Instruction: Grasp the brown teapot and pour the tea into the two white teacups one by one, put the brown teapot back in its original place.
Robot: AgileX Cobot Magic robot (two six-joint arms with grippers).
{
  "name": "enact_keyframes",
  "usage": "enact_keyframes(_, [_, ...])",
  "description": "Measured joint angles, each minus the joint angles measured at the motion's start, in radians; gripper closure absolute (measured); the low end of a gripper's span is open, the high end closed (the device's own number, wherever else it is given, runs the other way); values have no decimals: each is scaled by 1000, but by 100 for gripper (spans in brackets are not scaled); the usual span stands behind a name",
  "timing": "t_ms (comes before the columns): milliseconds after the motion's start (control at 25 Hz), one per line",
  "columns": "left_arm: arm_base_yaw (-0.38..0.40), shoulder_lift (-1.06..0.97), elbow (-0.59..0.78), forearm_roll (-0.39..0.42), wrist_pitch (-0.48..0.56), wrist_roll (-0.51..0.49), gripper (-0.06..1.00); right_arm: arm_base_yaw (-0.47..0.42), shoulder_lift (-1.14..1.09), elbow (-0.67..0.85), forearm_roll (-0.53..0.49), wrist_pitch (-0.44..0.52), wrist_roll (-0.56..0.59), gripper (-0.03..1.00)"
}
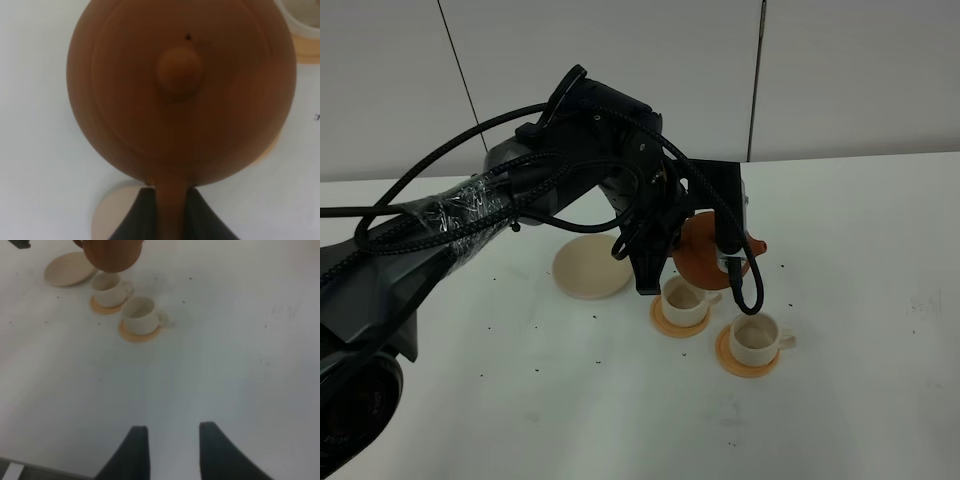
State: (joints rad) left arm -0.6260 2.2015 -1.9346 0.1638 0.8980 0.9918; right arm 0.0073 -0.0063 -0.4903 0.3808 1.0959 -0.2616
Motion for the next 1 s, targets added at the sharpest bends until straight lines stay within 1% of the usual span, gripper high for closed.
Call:
enact_keyframes(320, [-23,1,0,80,-37,26,78,0,0,0,0,0,0,72])
enact_keyframes(600, [-41,39,0,123,-54,56,78,0,0,0,1,0,0,72])
enact_keyframes(800, [-61,46,0,189,-70,82,78,0,0,0,1,0,0,72])
enact_keyframes(880, [-65,46,0,200,-84,88,78,0,0,0,1,0,0,72])
enact_keyframes(1000, [-65,47,0,204,-96,123,78,0,0,0,1,0,0,72])
